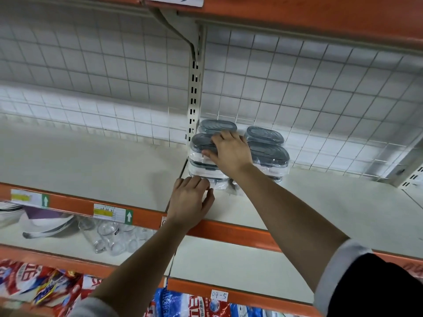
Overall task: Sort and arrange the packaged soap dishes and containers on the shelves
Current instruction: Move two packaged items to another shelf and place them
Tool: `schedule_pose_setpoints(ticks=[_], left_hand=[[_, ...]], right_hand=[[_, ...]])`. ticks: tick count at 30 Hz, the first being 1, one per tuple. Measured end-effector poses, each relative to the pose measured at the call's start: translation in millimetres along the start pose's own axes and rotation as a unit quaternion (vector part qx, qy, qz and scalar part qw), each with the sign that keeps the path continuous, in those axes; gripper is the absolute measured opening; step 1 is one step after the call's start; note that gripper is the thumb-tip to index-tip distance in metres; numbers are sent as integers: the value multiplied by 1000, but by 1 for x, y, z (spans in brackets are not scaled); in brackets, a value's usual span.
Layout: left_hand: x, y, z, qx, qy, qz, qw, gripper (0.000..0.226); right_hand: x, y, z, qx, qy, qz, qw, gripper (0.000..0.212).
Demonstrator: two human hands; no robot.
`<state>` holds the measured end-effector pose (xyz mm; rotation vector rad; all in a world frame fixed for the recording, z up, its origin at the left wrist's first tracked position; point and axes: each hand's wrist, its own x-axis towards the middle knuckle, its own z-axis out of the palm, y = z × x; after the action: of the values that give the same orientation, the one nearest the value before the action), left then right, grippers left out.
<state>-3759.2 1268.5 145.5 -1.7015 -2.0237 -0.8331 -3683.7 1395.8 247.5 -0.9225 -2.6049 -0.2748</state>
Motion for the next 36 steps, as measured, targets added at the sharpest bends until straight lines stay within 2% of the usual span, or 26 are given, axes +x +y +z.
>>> schedule_pose_setpoints(ticks=[4,8,13,16,18,29,32,36], left_hand=[[1,1,-2,4,-9,-6,1000,30],[1,2,-4,4,-15,-9,1000,29],[-5,11,-9,23,-40,-3,999,30],[-26,30,-10,32,-26,34,999,28],[-40,49,-12,23,-20,56,998,31],[-137,156,-3,2,-91,35,995,48],[-173,169,6,2,-162,38,986,51],[-205,171,29,28,-251,34,967,54]], right_hand=[[-5,4,0,5,-24,-3,1000,53],[-23,12,-9,71,-34,-1,997,58],[-83,26,-25,141,79,-24,987,37],[-124,39,-28,118,156,-31,980,25],[-153,48,-27,115,169,-25,979,25],[-327,98,-3,147,146,20,978,20],[-365,100,16,136,89,10,987,23],[-398,106,47,153,-3,39,988,28]])
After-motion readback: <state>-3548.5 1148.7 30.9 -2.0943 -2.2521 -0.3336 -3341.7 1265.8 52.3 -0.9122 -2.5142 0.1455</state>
